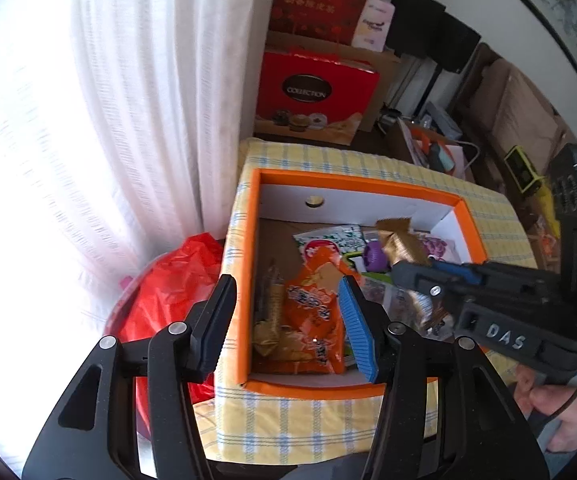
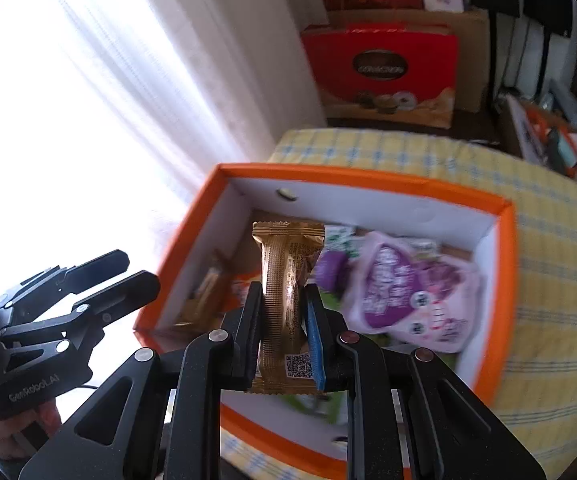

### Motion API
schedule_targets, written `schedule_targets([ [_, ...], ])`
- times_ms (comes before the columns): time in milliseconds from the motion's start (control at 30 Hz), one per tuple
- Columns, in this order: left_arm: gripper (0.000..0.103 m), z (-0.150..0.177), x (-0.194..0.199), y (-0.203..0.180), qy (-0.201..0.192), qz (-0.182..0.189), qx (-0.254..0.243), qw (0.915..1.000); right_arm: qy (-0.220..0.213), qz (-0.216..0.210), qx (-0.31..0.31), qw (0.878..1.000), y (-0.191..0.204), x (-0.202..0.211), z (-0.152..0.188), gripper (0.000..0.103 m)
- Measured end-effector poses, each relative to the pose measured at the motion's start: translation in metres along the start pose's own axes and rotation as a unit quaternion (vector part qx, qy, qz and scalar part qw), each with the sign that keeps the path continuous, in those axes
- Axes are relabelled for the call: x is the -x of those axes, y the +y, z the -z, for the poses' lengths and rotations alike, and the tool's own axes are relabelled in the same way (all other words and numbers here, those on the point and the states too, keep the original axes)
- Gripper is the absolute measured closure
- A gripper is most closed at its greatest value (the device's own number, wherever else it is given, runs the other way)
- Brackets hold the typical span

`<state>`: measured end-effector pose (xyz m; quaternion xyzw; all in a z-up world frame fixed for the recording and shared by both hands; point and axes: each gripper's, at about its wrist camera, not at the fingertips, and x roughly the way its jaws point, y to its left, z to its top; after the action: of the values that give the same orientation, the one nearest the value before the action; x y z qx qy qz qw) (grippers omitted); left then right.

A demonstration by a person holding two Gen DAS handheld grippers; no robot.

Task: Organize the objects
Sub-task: 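Drop the dark bar into the box with the left gripper while the right carries the gold bar over it, then lower the gold snack bar into the box and open the right gripper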

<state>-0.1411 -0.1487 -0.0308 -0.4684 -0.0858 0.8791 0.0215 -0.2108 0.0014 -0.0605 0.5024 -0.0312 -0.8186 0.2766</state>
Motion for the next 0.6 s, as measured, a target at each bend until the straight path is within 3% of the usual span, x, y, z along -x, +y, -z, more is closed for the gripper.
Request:
schedule_targets([
  [233,0.051,0.005,0.005,0.011,0.0,0.002,0.008,1.0,0.006,-0.019,0.006,1.0,0.019,-0.016,0.002,0.078],
  [400,0.047,0.009,0.005,0.012,0.002,0.004,0.01,0.9999,0.001,-0.043,0.008,0.999,0.022,-0.009,0.003,0.076],
  [600,0.042,0.01,0.005,0.01,0.0,0.009,0.01,0.9999,-0.011,-0.037,0.017,0.999,0.022,0.006,0.004,0.076],
])
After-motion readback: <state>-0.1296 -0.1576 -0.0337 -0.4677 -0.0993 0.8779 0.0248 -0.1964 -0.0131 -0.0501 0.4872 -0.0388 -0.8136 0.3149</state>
